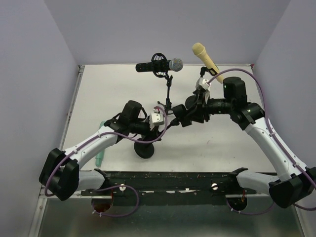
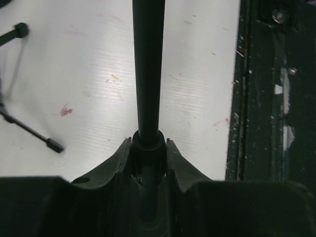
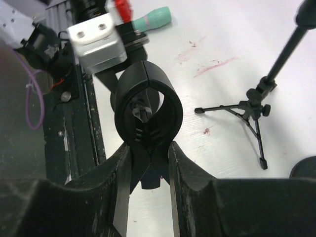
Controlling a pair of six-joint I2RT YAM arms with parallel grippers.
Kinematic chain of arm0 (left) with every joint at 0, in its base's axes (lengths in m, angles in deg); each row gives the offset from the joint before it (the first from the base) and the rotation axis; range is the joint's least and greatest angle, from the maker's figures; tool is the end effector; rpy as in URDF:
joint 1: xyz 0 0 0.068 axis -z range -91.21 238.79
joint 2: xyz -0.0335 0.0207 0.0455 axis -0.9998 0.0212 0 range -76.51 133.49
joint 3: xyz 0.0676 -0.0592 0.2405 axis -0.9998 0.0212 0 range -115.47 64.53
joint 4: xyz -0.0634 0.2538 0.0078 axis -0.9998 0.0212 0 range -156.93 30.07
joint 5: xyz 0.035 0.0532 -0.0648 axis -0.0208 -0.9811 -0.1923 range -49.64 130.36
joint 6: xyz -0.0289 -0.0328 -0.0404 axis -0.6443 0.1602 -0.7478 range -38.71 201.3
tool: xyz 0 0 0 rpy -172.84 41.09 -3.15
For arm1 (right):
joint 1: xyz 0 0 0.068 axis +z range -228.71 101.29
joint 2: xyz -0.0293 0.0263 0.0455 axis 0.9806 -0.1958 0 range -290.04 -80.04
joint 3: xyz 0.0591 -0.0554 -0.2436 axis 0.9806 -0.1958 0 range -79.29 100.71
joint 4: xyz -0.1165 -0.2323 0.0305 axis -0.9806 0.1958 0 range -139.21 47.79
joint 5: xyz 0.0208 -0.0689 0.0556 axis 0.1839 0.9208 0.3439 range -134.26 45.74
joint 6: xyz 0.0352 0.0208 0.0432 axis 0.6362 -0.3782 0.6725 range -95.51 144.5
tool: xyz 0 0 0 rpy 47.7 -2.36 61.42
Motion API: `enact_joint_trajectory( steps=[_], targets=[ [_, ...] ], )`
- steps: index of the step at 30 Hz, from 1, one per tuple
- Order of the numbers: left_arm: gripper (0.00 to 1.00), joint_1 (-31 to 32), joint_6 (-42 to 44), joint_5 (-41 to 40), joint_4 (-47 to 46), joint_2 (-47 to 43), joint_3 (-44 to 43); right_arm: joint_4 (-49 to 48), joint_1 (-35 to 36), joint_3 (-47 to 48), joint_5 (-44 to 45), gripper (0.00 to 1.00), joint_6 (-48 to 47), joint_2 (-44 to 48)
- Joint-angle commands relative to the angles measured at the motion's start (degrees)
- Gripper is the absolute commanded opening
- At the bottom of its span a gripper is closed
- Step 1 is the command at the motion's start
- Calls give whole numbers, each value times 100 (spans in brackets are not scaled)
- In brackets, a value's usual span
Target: Remove the microphone from the stand
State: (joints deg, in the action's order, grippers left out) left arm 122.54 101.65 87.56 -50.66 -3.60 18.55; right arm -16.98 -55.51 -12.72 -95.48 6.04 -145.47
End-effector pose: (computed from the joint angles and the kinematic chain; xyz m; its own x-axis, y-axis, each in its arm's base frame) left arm 0.2055 -0.1758 0.2214 -0.2476 0.4498 -0.8581 0.9688 0.1186 -0.2174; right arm 0.2146 0.1288 0.3509 -0.1779 -0.2921 -0.9397 -0.9663 0.2323 0.1108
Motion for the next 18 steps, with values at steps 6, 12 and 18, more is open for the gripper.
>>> enact_joint_trajectory(
  steps=[6, 12, 18],
  targets=[
    [0, 1378, 187, -5141, -3254, -1297, 1390, 1743, -8, 1404, 1029, 1, 2609, -1560],
    [34, 1406, -287, -4933, -2183, -724, 749, 1391, -9, 920, 851, 1, 2340, -1288],
    [72, 801, -120, -2485, -988, -1296, 669, 1006, -9, 657, 245, 1, 627, -710]
  ],
)
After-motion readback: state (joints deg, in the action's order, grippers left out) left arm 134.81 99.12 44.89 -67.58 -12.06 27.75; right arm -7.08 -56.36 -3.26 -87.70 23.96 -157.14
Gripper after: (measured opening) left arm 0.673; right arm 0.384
